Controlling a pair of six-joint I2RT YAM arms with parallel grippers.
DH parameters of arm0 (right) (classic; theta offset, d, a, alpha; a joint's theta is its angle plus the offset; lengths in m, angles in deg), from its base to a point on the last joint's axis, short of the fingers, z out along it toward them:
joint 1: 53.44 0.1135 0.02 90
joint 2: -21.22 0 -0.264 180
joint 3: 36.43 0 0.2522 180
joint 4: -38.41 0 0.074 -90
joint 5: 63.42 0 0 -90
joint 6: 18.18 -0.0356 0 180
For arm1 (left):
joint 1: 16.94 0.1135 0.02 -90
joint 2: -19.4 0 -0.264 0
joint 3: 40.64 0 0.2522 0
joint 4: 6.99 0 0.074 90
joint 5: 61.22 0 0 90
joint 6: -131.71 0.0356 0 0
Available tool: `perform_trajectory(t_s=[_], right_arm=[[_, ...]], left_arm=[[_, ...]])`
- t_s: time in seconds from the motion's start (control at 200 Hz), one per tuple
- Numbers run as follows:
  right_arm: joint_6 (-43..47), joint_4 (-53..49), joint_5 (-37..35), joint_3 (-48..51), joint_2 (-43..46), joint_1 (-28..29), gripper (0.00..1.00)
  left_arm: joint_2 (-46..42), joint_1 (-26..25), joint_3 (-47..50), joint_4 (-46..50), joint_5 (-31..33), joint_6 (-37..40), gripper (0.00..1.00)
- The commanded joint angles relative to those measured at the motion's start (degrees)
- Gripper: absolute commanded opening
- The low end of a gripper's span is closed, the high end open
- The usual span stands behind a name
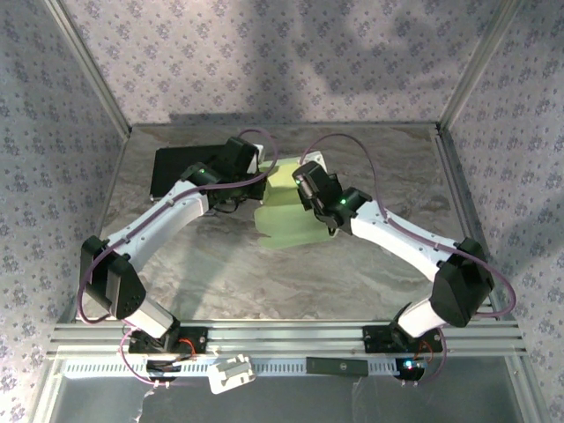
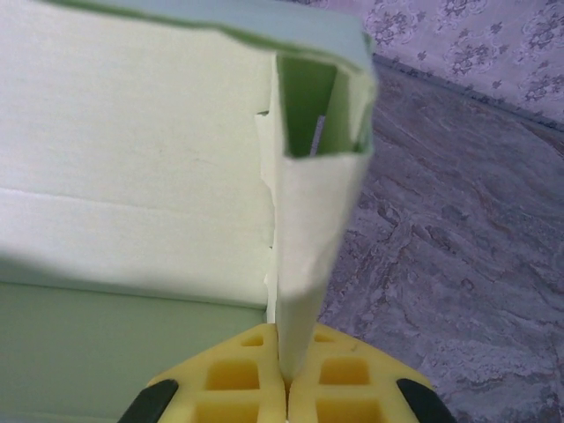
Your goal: Fold the paper box
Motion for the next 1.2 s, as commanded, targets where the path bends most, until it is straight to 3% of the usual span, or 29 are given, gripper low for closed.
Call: perform_trajectory(t_s=[0.0,0.105,0.255,0.56,0.625,0.864,0.924,1.024,1.194], right_arm=[[1.5,-1.2,-0.2,-2.9,-0.9,-1.2,0.01],[1.3,-0.7,2.4,-3.1,-1.1,-2.7,0.14],[1.4,-0.5,3.5,-3.5,-1.9,-4.0,0.17],[1.1,-1.9,-0.6,-5.4,-3.9,-3.9,0.11],[0.7,-2.2,-2.4,-5.6,-4.0,-3.6,0.00],[-0.2,-5.0,-11.2,-7.3,-5.0,-0.7,0.00],[0.0,-4.5,-10.4,-7.0,-4.9,0.0,0.00],[0.7,-2.4,-3.1,-5.7,-3.1,-0.6,0.00],[0.5,-2.3,6.0,-5.7,0.2,-2.5,0.26]], left_arm=[[-0.6,-0.6,-2.2,0.6,-1.7,0.4,0.00],[-0.5,-0.6,-2.5,0.8,-1.7,0.4,0.00],[-0.6,-0.7,-2.5,1.0,-1.7,0.6,0.00],[-0.3,-0.7,-2.8,1.0,-1.7,0.7,0.00],[-0.3,-0.7,-2.9,1.1,-1.7,0.8,0.00],[-0.2,-0.7,-2.8,1.0,-1.5,0.7,0.00],[-0.1,-0.7,-2.8,1.0,-1.5,0.6,0.00],[-0.2,-0.7,-2.8,1.0,-1.5,0.5,0.00],[-0.2,-0.7,-2.9,1.3,-1.1,0.4,0.00]])
